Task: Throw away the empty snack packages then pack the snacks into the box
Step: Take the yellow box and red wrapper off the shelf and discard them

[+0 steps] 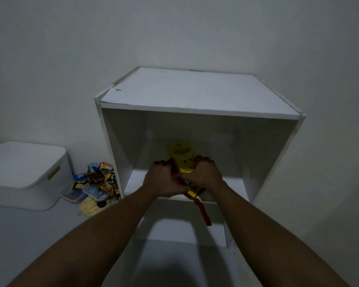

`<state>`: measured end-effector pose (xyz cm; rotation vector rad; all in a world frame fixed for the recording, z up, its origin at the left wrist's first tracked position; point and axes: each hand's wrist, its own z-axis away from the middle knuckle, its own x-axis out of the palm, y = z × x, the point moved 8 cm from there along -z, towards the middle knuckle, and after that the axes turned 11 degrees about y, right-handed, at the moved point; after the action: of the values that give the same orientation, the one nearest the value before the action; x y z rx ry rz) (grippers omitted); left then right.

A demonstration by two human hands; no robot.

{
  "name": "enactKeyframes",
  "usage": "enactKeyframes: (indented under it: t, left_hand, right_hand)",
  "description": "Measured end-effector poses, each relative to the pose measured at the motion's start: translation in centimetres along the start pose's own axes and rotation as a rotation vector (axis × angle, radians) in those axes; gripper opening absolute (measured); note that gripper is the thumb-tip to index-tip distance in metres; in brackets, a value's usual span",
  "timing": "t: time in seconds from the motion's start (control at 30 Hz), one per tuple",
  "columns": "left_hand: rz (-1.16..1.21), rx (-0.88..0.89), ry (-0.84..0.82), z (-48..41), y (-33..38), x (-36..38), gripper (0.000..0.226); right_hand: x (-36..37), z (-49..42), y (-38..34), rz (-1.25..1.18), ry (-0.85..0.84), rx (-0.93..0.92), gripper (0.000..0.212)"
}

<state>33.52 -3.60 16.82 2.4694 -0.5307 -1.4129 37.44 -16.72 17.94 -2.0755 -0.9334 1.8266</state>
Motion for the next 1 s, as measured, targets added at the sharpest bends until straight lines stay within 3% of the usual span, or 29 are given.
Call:
enactKeyframes:
  t: [0.2, 0.33, 0.43, 0.6, 0.73, 0.9, 1.0]
  left_hand:
    - [-0.064, 0.048, 0.105, -0.5, 0.9, -0.4, 0.083]
    - [0.068, 0.12, -0.085, -0.8, 1.9, 2.4, 0.097]
    - [0.201, 0.076, -0.247, -0.1, 1.8, 3.9, 0.083]
    - [0.121, 0.163, -0.071, -0.5, 1.6, 2.5, 0.072]
    - [0.062, 0.093, -0.06, -0.3, 0.7, 1.8, 0.064]
    - [0.075, -0.024, -0.037, 0.4, -0.2, -0.3, 0.071]
    - [0.098, -0.038, -0.017, 1.3, 0.2, -2.4, 0.061]
  right_hand:
    - [-1.5, -0.9, 1.4, -0.041, 0.095, 0.085, 0.059]
    - [-4.1, -0.5, 2.3, -0.113, 0.209, 0.102, 0.06]
    - [-5.4, -0.2, 3.6, -0.102, 0.255, 0.109, 0.06]
    - [-6.4, 0.5, 5.8, -0.126, 0.293, 0.156, 0.051]
    - [-7.2, 1.4, 6.1, -0.171, 0.339, 0.178, 0.059]
    - [-7.8, 3.0, 5.2, -0.171, 0.377, 0.161, 0.057]
    - [-8.4, 4.1, 3.8, -0.198, 0.399, 0.13, 0.056]
